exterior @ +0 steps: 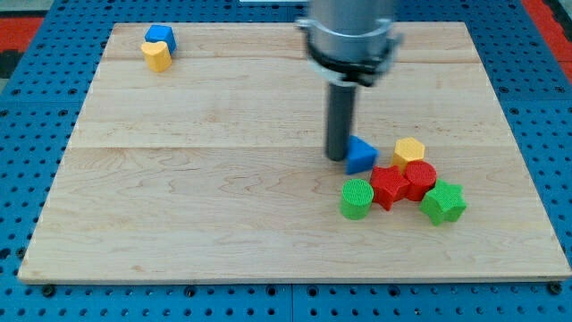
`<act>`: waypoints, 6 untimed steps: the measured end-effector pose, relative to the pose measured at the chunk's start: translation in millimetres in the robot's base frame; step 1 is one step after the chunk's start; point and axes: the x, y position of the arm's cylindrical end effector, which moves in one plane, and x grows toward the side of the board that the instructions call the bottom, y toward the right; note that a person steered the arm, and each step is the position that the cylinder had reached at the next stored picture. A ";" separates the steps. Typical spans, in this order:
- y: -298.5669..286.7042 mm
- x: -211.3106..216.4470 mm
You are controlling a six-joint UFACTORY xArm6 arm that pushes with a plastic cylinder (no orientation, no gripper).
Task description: Place your hand at the top left of the board
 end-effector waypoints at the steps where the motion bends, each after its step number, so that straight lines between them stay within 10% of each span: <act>1: 26.5 17.5; 4: -314.3 -127.0; 6: -370.9 -239.3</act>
